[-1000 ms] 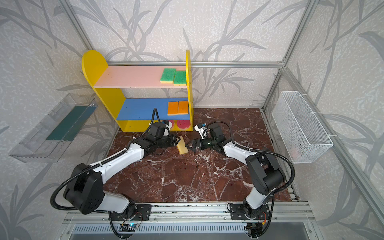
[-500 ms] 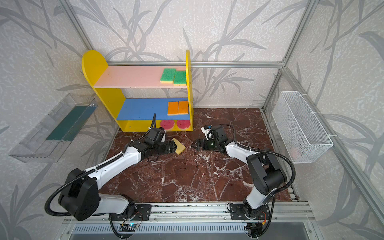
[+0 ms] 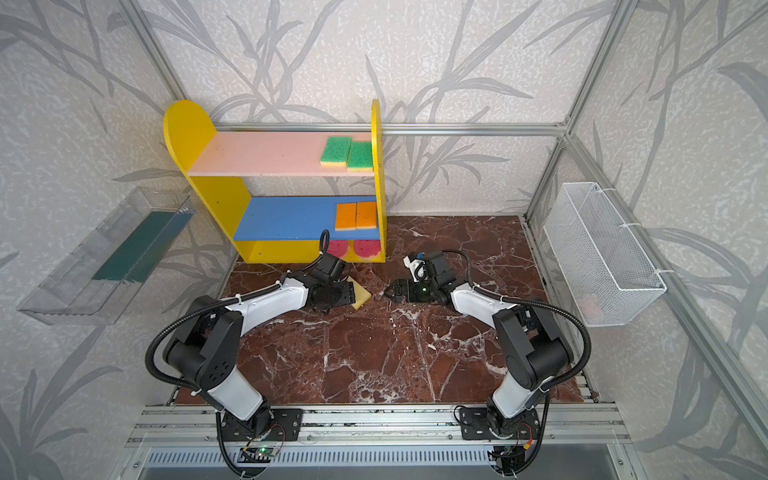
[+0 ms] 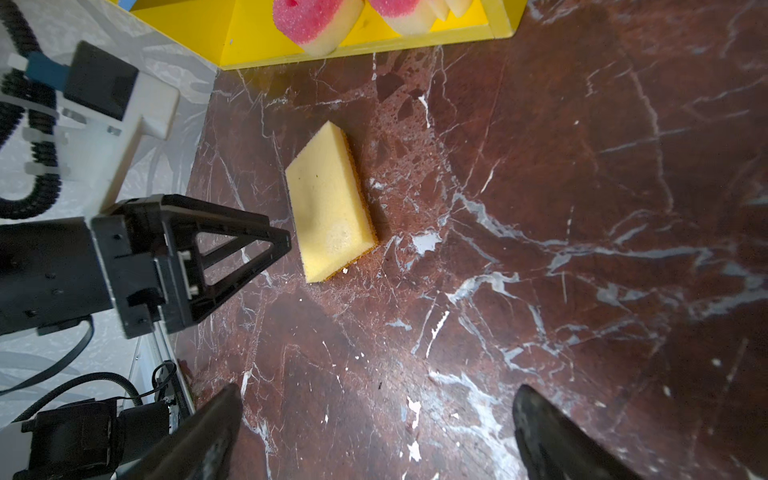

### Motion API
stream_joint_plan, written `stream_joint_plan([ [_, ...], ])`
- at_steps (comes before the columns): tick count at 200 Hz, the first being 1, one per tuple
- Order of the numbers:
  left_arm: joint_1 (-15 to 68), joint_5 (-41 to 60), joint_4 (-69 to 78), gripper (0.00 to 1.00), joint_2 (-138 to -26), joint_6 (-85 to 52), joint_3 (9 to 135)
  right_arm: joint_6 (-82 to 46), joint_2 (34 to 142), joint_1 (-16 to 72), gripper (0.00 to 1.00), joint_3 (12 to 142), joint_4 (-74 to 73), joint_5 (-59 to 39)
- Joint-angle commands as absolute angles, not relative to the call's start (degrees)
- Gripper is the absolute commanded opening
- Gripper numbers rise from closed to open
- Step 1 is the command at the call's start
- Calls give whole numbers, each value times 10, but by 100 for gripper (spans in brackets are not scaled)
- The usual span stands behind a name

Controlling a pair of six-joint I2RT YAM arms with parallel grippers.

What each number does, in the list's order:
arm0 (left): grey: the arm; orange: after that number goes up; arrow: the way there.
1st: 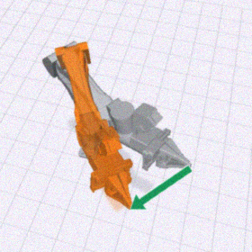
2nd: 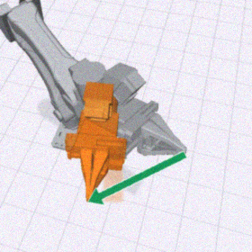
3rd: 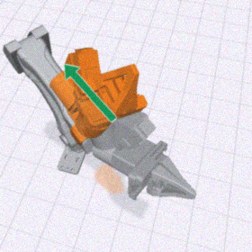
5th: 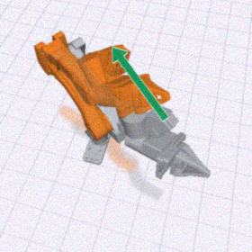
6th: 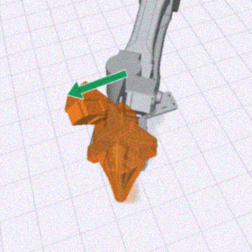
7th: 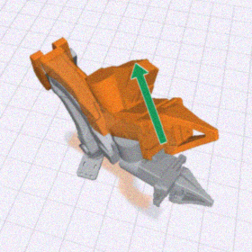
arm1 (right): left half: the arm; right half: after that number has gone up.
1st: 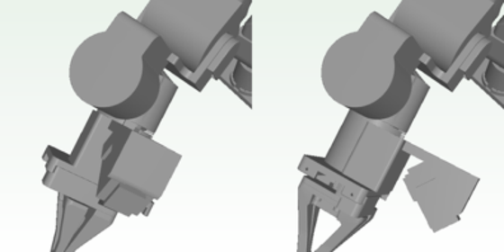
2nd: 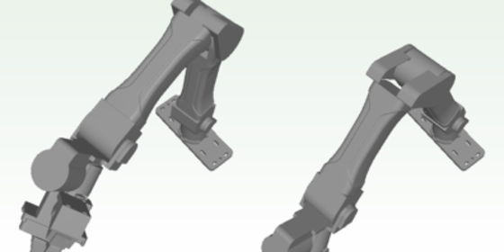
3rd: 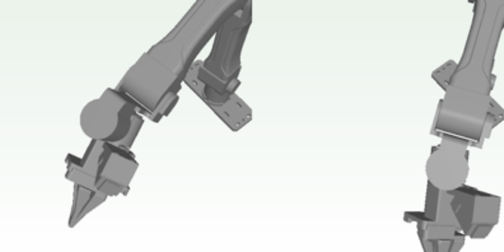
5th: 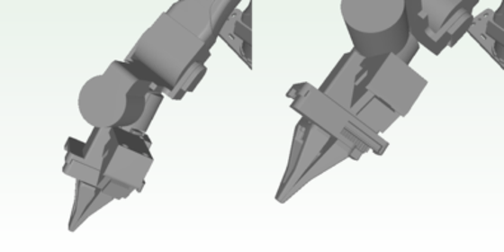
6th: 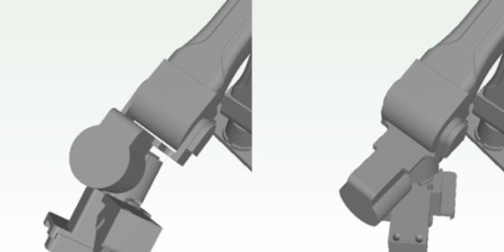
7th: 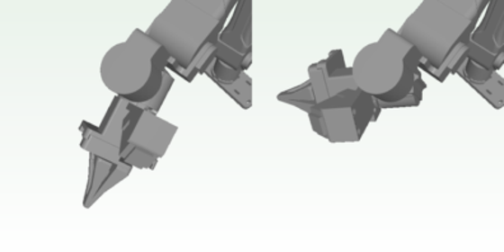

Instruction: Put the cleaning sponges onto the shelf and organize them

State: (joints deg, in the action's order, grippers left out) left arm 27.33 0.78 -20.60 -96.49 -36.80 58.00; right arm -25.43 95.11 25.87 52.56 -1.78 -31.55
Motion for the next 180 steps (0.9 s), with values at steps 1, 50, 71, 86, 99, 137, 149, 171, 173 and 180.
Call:
stream_joint_plan([
  [1, 269, -11, -193, 60, -971, -376, 598, -247, 943, 261, 99, 544, -8, -312],
  [50, 257, -3, -180, 53, -1019, -372, 608, -244, 947, 263, 99, 545, -3, -309],
  [71, 251, 6, -168, 43, -1029, -372, 607, -243, 951, 264, 99, 548, -2, -308],
  [86, 248, 11, -159, 31, -1030, -371, 605, -243, 955, 263, 99, 549, -1, -308],
  [99, 245, 14, -156, 16, -1030, -369, 605, -243, 960, 263, 99, 550, -2, -309],
  [137, 244, 22, -142, 0, -1013, -367, 591, -250, 971, 265, 99, 548, -29, -340],
  [149, 244, 33, -125, 0, -998, -367, 579, -259, 975, 264, 99, 545, -51, -364],
  [171, 243, 78, -59, 0, -957, -369, 546, -290, 993, 264, 99, 538, -103, -413],
  [173, 243, 85, -49, 0, -954, -369, 541, -294, 993, 265, 99, 537, -109, -419],
  [180, 242, 111, -13, 0, -940, -371, 528, -306, 998, 265, 100, 533, -132, -436],
])
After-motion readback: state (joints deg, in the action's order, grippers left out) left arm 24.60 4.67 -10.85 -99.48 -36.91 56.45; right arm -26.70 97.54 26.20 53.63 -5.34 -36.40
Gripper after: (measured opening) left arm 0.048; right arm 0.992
